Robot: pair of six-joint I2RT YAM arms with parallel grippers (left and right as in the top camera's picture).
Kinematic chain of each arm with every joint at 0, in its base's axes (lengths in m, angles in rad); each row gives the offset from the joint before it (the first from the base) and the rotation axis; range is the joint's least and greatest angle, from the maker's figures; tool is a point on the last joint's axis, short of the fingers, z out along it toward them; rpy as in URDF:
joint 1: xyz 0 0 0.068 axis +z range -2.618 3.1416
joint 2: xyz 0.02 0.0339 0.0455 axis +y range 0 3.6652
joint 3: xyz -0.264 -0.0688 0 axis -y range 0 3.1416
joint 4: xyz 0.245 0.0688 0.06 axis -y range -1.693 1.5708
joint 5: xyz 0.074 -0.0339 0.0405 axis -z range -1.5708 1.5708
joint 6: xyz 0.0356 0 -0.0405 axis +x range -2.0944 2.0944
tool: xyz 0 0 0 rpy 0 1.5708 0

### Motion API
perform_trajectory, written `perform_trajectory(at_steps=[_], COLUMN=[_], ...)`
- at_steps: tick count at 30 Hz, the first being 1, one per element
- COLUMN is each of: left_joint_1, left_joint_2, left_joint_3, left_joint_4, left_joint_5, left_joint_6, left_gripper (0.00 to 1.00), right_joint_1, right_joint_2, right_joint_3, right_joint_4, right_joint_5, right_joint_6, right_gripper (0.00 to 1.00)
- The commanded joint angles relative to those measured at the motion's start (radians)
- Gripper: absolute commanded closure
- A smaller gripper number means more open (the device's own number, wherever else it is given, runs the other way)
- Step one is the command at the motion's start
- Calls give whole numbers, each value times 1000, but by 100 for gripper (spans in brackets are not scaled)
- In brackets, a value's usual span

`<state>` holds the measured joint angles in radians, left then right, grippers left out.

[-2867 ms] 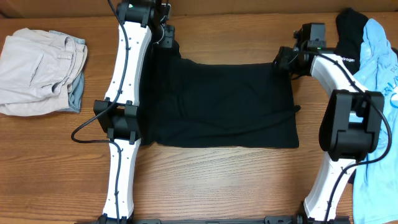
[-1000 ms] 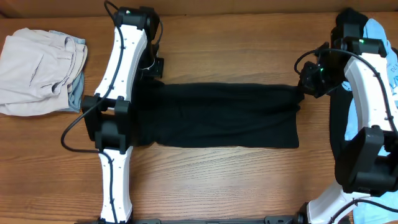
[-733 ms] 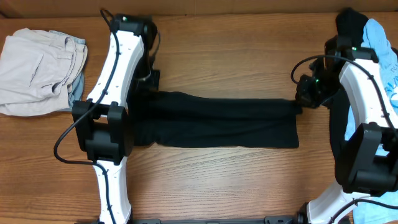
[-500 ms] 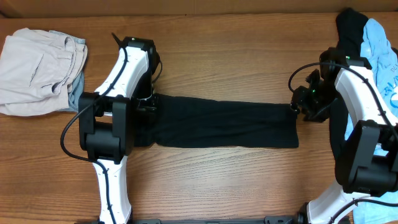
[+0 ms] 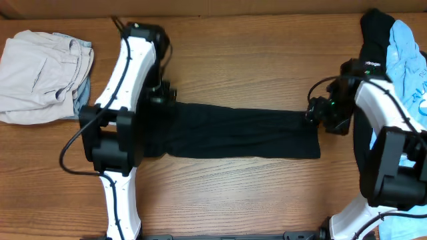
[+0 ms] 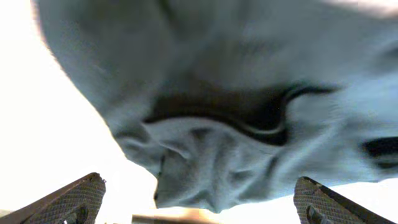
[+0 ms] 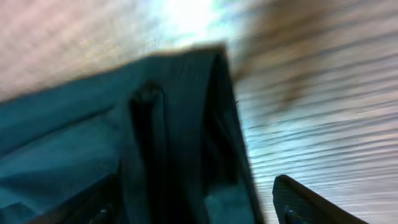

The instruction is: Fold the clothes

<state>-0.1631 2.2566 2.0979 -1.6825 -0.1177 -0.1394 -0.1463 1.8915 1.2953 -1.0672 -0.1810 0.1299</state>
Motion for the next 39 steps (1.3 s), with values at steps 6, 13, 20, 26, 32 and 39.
perform_trajectory(at_steps=[6,13,20,26,32,39], left_joint_1=[14,59,98,99,99,100], left_joint_2=[-201,-298,-314,-314,-314,-309], left_joint_3=[338,433,423,423,423,423], left_joint_4=[-5,24,17,19,22,30], left_joint_5=[-13,-23,-24,-24,-39,-129], left_joint_6=[-19,-22,-22,-22,-22,-22], left_gripper=[0,0,0,0,0,0], right_joint_1=[51,52,51,44,-20,-158], right_joint_2=[-3,-3,-3,-4,-6,-10], right_joint_3=[-115,-210,-246,-228,-78,225], right_joint_4=[98,192,252,274,145,-167], right_joint_5=[-15,81,151,154,151,123], right_joint_6=[5,68,106,111,109,40], right_gripper=[27,46,58,96,96,96])
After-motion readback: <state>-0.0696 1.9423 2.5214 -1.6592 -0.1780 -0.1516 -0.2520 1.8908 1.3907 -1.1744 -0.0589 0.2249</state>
